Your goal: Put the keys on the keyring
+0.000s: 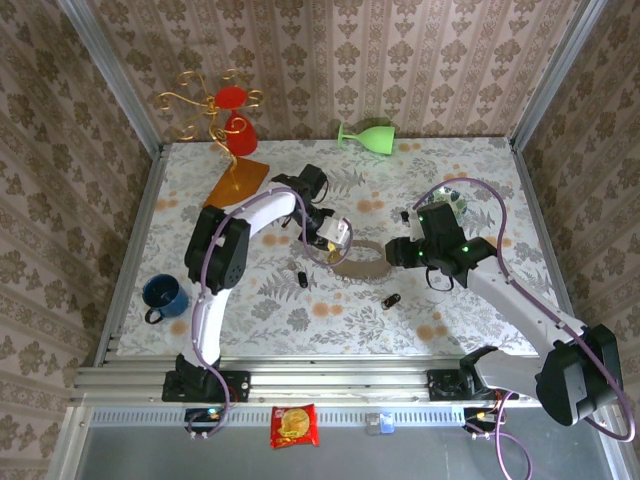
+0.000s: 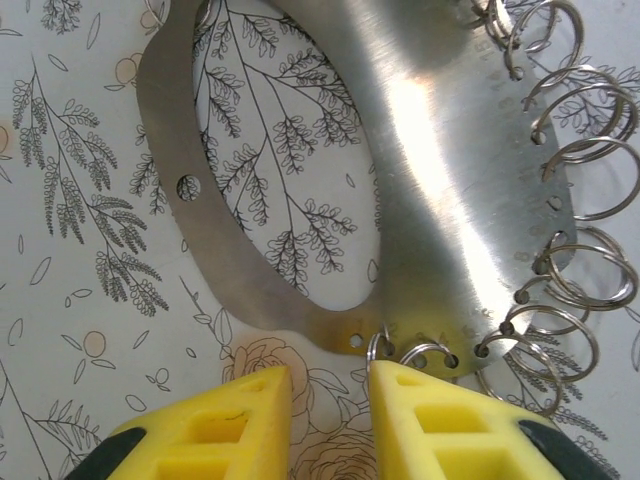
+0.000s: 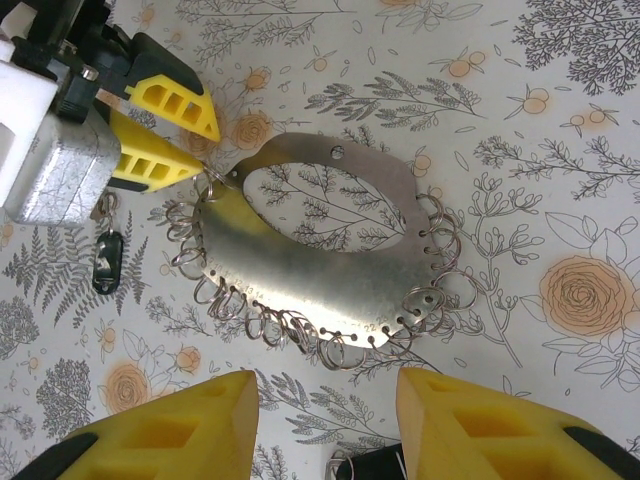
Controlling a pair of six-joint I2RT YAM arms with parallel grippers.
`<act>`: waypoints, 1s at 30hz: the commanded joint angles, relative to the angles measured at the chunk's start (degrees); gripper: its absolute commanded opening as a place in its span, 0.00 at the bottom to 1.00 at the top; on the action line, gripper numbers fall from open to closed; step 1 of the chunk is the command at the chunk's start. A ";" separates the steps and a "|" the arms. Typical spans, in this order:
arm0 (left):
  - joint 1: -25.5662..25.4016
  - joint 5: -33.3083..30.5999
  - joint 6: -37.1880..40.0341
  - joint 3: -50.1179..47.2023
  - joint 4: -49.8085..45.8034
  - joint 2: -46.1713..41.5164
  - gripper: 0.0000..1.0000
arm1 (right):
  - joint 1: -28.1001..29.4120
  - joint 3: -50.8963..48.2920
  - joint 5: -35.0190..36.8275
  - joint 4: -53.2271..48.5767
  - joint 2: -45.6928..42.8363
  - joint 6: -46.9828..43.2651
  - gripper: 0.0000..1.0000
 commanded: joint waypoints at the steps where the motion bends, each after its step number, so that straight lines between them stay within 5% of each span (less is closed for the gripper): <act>1: 0.10 -0.12 1.24 1.21 -3.19 2.15 0.27 | -0.31 0.07 0.20 -2.12 -1.28 -0.73 0.42; 30: -0.05 -0.56 0.54 3.09 -7.78 4.77 0.32 | -0.29 -0.13 0.29 -2.33 -1.72 -1.08 0.43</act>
